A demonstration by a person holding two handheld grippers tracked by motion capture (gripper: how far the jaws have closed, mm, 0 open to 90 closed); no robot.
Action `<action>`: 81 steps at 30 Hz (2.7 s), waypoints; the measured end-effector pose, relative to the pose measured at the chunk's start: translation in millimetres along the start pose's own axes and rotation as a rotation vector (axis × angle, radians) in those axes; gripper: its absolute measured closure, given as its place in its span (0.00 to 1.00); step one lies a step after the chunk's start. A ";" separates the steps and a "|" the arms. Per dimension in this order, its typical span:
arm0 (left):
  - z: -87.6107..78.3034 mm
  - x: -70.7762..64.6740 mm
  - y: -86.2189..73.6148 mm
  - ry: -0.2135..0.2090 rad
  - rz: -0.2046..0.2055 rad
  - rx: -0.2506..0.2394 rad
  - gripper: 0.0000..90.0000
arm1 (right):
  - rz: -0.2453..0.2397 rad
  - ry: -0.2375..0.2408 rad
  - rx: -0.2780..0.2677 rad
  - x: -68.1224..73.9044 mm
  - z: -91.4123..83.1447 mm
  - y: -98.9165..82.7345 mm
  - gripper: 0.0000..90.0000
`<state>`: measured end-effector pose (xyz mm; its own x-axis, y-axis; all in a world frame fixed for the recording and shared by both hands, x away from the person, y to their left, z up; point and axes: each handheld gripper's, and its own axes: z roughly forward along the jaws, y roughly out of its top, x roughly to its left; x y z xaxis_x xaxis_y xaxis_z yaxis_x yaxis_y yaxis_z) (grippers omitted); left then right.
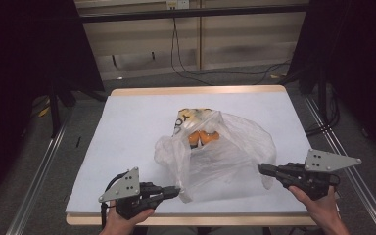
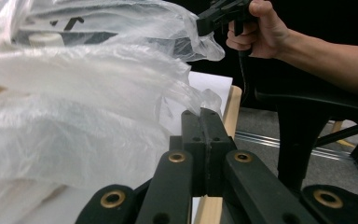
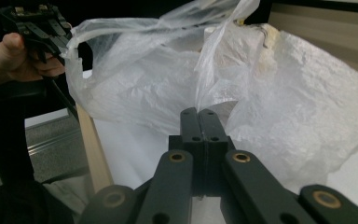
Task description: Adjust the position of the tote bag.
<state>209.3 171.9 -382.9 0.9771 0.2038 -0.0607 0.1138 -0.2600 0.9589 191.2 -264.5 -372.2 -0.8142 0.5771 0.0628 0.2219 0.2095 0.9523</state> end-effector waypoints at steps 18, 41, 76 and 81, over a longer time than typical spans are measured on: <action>-20.3 12.4 34.4 0.057 0.040 -0.119 1.00 | -0.045 0.003 -0.100 -6.3 1.8 42.9 1.00; -62.8 50.0 84.4 0.200 0.068 -0.282 1.00 | -0.038 -0.052 -0.247 -33.7 2.7 109.0 1.00; -99.8 104.5 116.4 0.334 0.060 -0.285 1.00 | 0.010 -0.139 -0.344 -86.3 20.8 179.9 1.00; -84.0 110.7 96.6 0.306 0.035 -0.234 1.00 | 0.017 -0.141 -0.320 -88.5 27.5 170.5 1.00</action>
<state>313.3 248.7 -273.7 0.8771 0.4796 0.0251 0.0024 -0.0567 0.9984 315.8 -258.1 -223.6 -0.7249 0.6864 0.0585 0.0367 -0.0464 0.9983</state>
